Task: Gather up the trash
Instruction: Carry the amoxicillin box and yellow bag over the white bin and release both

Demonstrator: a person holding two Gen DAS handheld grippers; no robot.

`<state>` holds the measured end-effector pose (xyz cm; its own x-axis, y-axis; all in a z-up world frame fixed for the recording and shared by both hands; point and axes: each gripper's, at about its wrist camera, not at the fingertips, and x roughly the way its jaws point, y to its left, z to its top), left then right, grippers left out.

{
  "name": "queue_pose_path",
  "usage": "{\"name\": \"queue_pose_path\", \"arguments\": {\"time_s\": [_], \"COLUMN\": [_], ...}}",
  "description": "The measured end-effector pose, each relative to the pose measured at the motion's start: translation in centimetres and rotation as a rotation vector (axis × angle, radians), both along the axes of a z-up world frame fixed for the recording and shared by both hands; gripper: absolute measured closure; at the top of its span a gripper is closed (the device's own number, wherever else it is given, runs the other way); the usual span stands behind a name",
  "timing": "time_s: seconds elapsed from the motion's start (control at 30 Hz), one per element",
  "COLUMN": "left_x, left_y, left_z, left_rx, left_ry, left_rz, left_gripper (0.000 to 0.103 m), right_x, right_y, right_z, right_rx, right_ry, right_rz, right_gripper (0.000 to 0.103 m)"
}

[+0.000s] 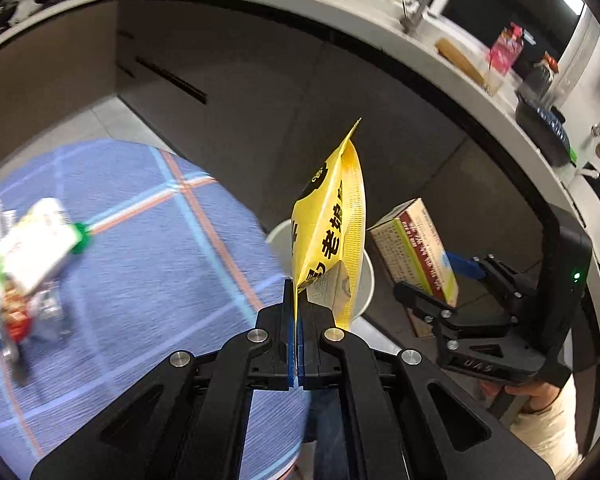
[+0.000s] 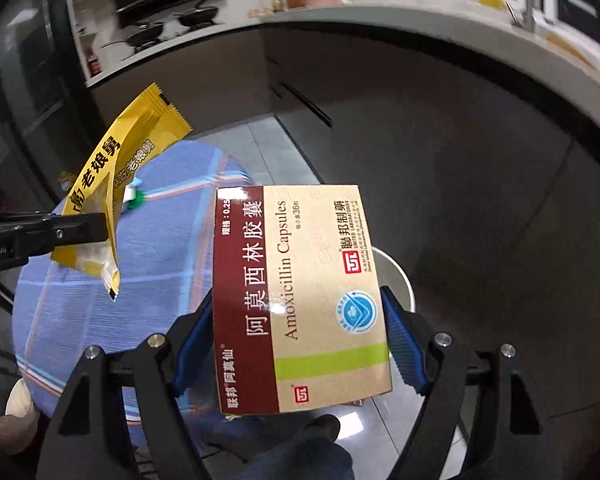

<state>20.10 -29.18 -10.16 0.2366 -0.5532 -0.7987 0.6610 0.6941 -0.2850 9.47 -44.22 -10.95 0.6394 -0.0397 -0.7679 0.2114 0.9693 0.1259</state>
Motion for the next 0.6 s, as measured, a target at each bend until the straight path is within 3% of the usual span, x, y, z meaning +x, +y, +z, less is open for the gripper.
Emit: {"name": "queue_pose_path", "arguments": {"time_s": [0.27, 0.6], "left_x": [1.7, 3.8], "left_y": [-8.5, -12.5], "left_z": [-6.6, -12.0], "left_rx": [0.116, 0.237], "left_ry": [0.050, 0.055], "left_rz": [-0.044, -0.049], "left_gripper": [0.102, 0.102], "right_x": [2.1, 4.5], "right_y": [-4.5, -6.6], "right_z": [-7.1, -13.5], "right_rx": [0.071, 0.090], "right_ry": [0.072, 0.138], "right_rz": [-0.034, -0.016], "right_gripper": [0.026, 0.025]}}
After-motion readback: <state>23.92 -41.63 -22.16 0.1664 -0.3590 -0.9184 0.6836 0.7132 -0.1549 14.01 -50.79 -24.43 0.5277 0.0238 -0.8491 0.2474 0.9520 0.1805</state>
